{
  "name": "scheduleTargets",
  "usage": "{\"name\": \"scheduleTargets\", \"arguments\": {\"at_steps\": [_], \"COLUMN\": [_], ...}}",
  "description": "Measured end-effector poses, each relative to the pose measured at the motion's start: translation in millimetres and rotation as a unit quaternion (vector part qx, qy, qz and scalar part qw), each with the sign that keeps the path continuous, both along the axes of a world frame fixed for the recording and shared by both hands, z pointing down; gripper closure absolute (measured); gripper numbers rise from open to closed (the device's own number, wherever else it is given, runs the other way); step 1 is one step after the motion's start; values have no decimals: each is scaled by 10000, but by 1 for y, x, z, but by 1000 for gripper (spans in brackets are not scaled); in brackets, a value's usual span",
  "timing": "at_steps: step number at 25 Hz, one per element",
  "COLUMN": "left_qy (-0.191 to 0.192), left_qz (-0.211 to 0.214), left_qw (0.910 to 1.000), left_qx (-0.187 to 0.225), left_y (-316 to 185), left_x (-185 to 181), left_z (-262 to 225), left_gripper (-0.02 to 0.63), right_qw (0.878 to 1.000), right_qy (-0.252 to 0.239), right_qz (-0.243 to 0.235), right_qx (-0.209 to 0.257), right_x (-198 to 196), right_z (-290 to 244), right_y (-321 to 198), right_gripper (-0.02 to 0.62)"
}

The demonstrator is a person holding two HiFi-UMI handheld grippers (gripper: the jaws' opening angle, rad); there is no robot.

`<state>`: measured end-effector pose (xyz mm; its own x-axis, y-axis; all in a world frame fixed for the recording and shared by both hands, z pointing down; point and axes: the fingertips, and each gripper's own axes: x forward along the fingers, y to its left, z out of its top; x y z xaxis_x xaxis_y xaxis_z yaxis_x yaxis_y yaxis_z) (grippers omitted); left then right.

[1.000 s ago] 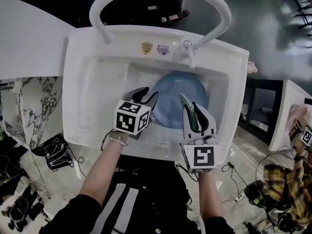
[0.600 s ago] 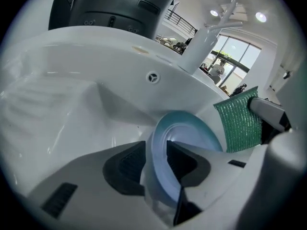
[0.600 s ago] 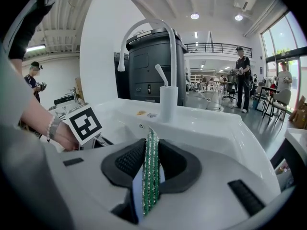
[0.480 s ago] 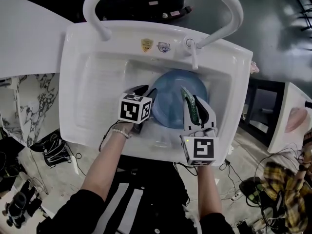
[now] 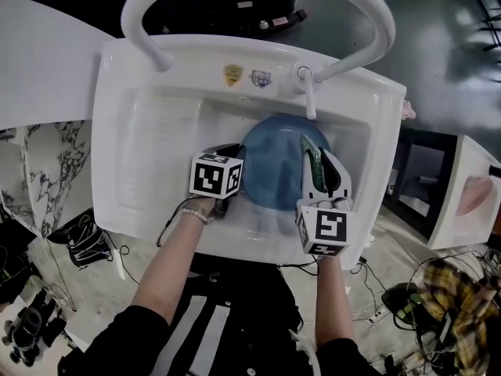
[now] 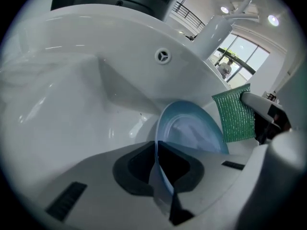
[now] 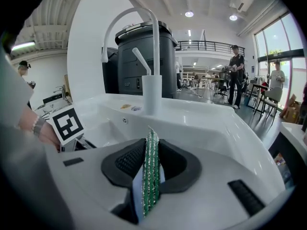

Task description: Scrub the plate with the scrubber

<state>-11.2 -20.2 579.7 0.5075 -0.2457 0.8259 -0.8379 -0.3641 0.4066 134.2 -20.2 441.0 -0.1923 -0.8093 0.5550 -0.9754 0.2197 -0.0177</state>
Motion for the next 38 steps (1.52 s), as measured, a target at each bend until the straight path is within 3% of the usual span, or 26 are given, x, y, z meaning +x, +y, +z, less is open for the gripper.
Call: {"name": "scheduleTargets", "arguments": {"at_steps": [18,27,33,38], "left_qy": [283,407,421,420], "left_qz": [-155,-128,-167,-138], "left_qw": [9995,9991,9990,9990], "left_qx": [-44,-4,-16,-28], "left_y": [0,0,-2,0], "left_x": [-1,0,0,-1], "left_z": [-3,-6,-6,-7], "left_gripper": [586,586,584,584], "right_qw": [9979,9978,9981,9988], "right_qy": [173,190,342,171], "right_qz": [578,548,348,126], "right_qx": [-232,-329,-380,-438], "right_x": [14,6,-7,-27], "right_z": [52,67,75,76], "right_y": [-32,-42,-47,-45], "right_gripper": [503,503,503,503]}}
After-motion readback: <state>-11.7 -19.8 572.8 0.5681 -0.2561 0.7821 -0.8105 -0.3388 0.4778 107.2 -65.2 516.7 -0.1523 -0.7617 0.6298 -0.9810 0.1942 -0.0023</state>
